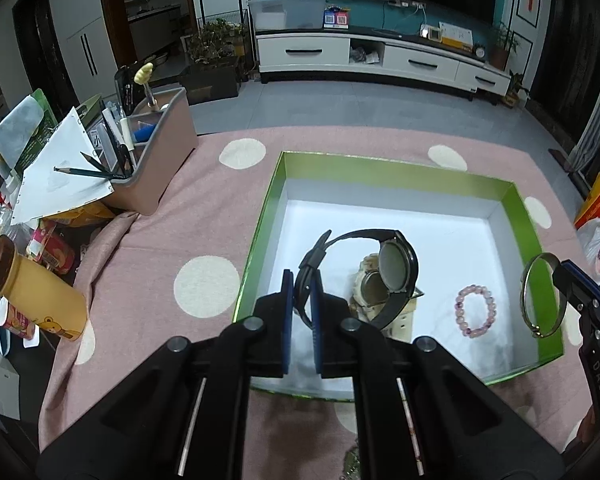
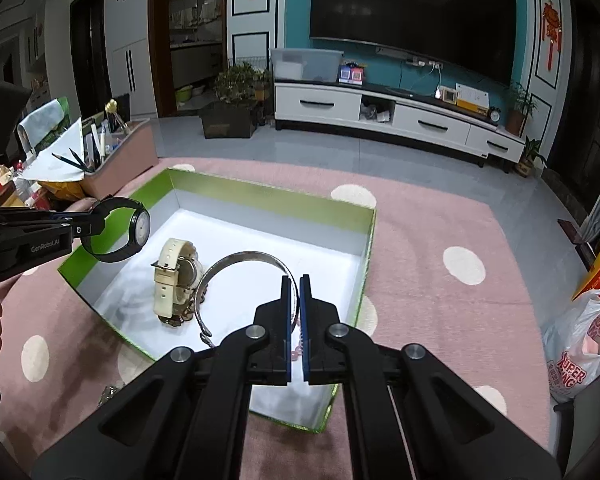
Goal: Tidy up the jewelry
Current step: 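Carry black watch and silver bangle over the green box, then lower left tool's black watch into box while right tool lowers silver bangle, open both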
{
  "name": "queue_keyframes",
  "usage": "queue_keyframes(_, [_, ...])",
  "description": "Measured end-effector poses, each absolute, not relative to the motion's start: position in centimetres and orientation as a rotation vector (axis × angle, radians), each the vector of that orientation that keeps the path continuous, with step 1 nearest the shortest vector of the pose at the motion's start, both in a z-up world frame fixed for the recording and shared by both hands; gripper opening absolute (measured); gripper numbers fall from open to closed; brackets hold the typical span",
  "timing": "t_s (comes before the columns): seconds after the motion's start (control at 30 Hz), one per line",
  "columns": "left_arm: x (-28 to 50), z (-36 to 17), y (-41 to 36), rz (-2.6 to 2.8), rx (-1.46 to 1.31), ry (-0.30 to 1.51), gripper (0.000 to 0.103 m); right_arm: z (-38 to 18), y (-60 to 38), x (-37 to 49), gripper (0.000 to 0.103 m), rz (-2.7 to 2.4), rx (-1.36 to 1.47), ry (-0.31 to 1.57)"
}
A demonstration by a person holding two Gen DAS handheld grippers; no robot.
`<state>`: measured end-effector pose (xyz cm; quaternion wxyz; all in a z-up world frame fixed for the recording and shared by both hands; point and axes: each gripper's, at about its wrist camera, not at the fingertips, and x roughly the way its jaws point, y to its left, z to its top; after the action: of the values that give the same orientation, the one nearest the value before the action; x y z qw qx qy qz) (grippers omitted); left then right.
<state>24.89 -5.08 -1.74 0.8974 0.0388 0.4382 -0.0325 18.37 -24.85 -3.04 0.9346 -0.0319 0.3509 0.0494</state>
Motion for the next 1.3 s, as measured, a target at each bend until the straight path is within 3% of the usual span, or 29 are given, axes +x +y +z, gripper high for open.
queue_keyframes(1.0, [26.1, -5.5, -6.9, -0.06, 0.202, 0.966, 0.009, -7.2, -22.7, 22.3, 0.003, 0.102, -0.095, 0.835])
queue_keyframes(1.2, [26.2, -5.6, -7.0, -0.059, 0.201, 0.968, 0.009, -7.3, -22.6, 22.4, 0.006, 0.107, -0.089, 0.843])
queue_keyframes(1.3, [26.0, -5.4, -7.0, -0.066, 0.194, 0.964, 0.011, -7.2, -22.8, 22.5, 0.013, 0.095, -0.079, 0.841])
